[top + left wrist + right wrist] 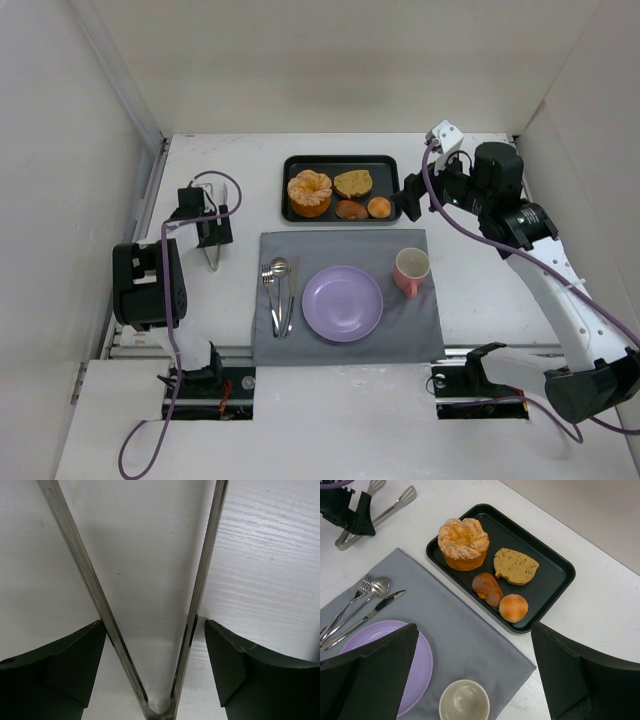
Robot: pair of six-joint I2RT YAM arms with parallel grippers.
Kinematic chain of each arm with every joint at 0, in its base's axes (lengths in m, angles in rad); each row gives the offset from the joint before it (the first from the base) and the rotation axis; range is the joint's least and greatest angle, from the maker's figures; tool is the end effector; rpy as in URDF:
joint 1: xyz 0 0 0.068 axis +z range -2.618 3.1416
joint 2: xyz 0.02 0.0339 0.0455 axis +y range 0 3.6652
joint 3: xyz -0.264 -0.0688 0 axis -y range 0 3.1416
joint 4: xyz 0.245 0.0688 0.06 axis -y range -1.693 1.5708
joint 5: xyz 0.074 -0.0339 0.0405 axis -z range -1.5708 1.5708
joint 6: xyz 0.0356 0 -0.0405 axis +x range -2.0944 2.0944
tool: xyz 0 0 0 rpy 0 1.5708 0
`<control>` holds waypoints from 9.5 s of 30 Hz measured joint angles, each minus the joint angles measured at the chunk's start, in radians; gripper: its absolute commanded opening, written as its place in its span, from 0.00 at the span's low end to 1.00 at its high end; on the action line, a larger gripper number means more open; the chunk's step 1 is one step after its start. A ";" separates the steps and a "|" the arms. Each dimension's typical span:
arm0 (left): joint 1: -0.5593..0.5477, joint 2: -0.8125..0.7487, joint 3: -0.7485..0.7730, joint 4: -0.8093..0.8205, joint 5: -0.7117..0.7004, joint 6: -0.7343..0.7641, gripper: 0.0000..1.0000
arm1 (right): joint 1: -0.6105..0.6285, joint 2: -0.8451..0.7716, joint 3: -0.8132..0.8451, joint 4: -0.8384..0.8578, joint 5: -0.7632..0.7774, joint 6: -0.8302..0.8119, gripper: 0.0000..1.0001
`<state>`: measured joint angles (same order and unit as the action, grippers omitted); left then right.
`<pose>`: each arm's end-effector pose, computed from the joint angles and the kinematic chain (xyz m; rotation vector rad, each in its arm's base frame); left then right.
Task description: Place the bread
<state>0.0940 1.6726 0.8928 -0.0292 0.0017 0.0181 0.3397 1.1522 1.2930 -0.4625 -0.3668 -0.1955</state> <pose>0.3374 0.0317 0.1672 -0.0895 2.3787 0.0514 0.2301 0.0949 0.4146 -0.7387 1.7447 0.4449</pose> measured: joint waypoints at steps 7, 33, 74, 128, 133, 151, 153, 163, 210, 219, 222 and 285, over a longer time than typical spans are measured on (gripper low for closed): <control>0.004 0.014 0.014 0.003 0.010 0.003 0.68 | 0.000 -0.001 0.000 0.000 0.000 0.000 1.00; 0.013 0.006 0.024 -0.018 0.042 0.005 0.42 | 0.000 -0.011 0.000 0.000 0.008 0.000 1.00; -0.200 -0.275 0.333 -0.277 0.409 -0.086 0.44 | 0.000 -0.011 0.000 0.003 0.020 0.000 1.00; -0.243 -0.075 0.379 -0.370 0.438 -0.033 0.44 | 0.000 -0.011 0.000 0.007 0.020 -0.011 1.00; -0.244 -0.064 0.385 -0.377 0.452 -0.030 0.28 | 0.000 -0.011 0.000 0.007 0.024 -0.011 1.00; -0.244 -0.085 0.436 -0.410 0.470 -0.040 0.03 | 0.000 -0.011 0.000 0.007 0.030 -0.011 1.00; -0.244 -0.119 0.455 -0.413 0.482 -0.048 0.03 | 0.000 -0.011 0.000 0.007 0.030 -0.011 1.00; -0.283 -0.383 0.491 -0.449 0.510 -0.077 0.01 | 0.000 -0.011 -0.005 0.013 0.046 -0.011 1.00; -0.452 -0.992 -0.108 -0.740 0.578 -0.287 0.02 | 0.000 -0.013 -0.018 0.029 0.106 -0.015 1.00; -0.485 -0.982 -0.114 -0.757 0.579 -0.288 0.02 | 0.000 -0.013 -0.018 0.029 0.106 -0.015 1.00; -0.500 -0.966 -0.117 -0.760 0.577 -0.288 0.04 | 0.000 -0.013 -0.018 0.029 0.106 -0.015 1.00; -0.185 -0.464 0.166 -0.354 -0.113 -0.040 0.39 | 0.000 -0.043 -0.028 0.030 0.069 -0.023 1.00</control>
<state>-0.0914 1.2083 1.0588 -0.3836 -0.1108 -0.0219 0.3397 1.1091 1.2652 -0.4328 -0.2977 -0.2180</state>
